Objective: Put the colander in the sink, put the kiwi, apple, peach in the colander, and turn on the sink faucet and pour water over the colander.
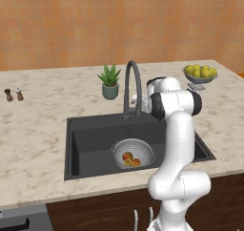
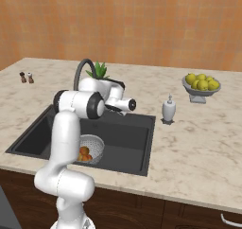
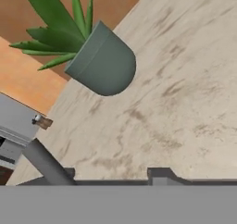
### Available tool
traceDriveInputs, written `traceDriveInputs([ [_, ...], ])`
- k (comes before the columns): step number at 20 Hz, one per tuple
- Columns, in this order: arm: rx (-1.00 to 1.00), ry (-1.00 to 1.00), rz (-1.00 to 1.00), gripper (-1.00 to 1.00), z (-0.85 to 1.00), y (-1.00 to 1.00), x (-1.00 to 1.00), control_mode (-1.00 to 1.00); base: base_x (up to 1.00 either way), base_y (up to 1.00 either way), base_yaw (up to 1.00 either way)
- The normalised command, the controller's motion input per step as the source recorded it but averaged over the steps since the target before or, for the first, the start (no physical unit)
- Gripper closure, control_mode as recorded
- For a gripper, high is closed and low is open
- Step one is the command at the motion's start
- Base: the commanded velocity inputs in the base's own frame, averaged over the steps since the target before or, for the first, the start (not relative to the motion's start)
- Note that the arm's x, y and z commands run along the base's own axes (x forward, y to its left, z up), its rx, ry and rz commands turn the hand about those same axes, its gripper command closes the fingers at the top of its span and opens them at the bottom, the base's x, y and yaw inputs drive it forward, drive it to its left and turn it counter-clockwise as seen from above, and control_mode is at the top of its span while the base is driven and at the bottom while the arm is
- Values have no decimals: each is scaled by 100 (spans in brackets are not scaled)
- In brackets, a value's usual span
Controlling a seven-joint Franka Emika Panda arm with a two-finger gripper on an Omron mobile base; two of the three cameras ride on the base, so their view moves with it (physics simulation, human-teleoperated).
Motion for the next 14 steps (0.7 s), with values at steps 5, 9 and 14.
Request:
traceDriveInputs([
  [5,0,-4,-2,100,-21,-79,0,-100,0,0,0],
  [9,0,-2,-3,100,-17,-95,0,-100,0,0,0],
  [14,0,-1,-3,100,-13,-99,0,-100,0,0,0],
])
